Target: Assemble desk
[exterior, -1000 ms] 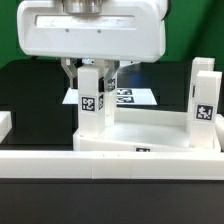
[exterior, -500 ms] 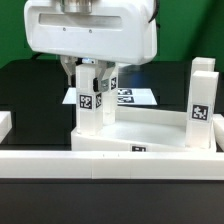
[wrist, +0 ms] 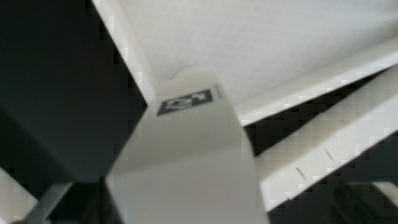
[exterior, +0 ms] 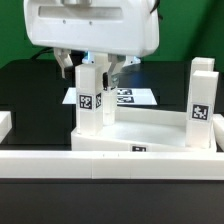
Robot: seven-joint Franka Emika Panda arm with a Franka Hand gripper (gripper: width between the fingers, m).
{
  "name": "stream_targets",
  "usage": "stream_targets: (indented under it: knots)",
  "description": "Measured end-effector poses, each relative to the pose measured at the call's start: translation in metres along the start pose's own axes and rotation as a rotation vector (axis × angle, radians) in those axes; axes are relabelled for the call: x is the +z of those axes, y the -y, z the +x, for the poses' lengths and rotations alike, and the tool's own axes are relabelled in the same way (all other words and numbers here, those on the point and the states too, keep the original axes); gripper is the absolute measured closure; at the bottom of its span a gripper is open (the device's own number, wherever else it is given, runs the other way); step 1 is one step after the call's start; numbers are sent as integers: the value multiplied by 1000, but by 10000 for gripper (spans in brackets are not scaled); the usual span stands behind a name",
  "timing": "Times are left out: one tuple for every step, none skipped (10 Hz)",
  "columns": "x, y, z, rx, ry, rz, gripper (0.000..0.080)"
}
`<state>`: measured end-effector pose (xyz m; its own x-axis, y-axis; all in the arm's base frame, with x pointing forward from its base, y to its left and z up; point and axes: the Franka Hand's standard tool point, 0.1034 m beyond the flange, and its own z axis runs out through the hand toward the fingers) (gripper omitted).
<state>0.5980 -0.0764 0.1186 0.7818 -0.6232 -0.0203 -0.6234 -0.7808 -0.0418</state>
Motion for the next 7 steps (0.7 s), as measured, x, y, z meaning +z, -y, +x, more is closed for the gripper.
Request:
stream_targets:
  knots:
    - [-12, 1, 5, -15, 10, 6, 159]
    - [-22, 2, 11, -32, 14, 9, 152]
    - [-20, 3, 12, -31, 7, 10, 152]
    - [-19, 3, 12, -31, 9, 9, 152]
    - [-19, 3, 12, -31, 9, 9, 150]
    - [-19, 3, 12, -31, 10, 8, 150]
    - [-19, 3, 12, -31, 10, 8, 150]
